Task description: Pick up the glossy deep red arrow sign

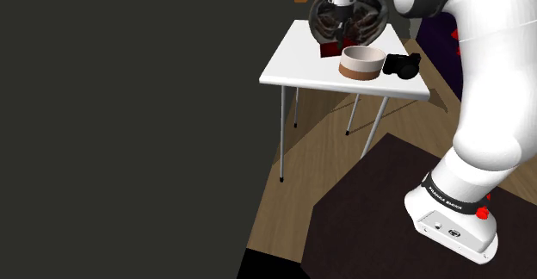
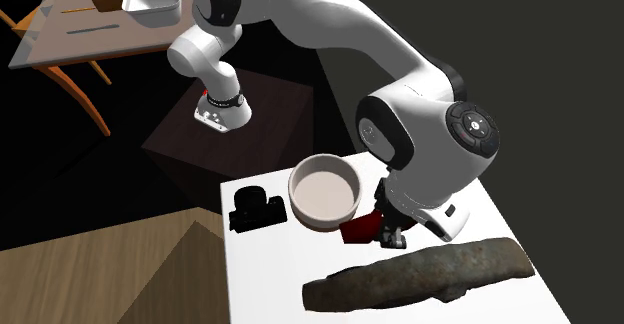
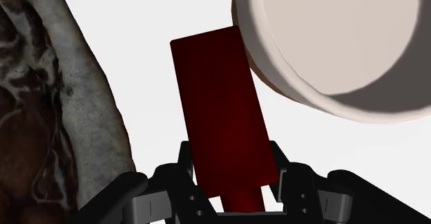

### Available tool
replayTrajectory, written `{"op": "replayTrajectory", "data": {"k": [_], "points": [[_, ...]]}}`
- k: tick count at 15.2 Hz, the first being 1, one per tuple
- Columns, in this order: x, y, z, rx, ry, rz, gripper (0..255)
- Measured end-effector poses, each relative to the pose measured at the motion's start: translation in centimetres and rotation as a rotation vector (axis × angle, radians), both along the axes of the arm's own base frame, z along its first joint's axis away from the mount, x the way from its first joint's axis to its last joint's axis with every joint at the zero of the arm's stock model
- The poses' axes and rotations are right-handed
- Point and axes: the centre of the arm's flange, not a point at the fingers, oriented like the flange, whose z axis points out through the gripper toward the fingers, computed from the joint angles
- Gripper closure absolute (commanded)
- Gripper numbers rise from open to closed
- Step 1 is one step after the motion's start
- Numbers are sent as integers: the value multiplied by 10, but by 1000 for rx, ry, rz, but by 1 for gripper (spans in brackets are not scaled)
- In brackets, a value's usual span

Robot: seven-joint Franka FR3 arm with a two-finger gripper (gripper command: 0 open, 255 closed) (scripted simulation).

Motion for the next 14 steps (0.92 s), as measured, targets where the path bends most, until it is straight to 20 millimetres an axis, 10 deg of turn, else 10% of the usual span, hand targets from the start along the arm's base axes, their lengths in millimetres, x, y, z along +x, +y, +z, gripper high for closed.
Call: {"op": "replayTrajectory", "data": {"k": [14], "points": [[1, 0, 70, 0, 0, 0, 255]]}}
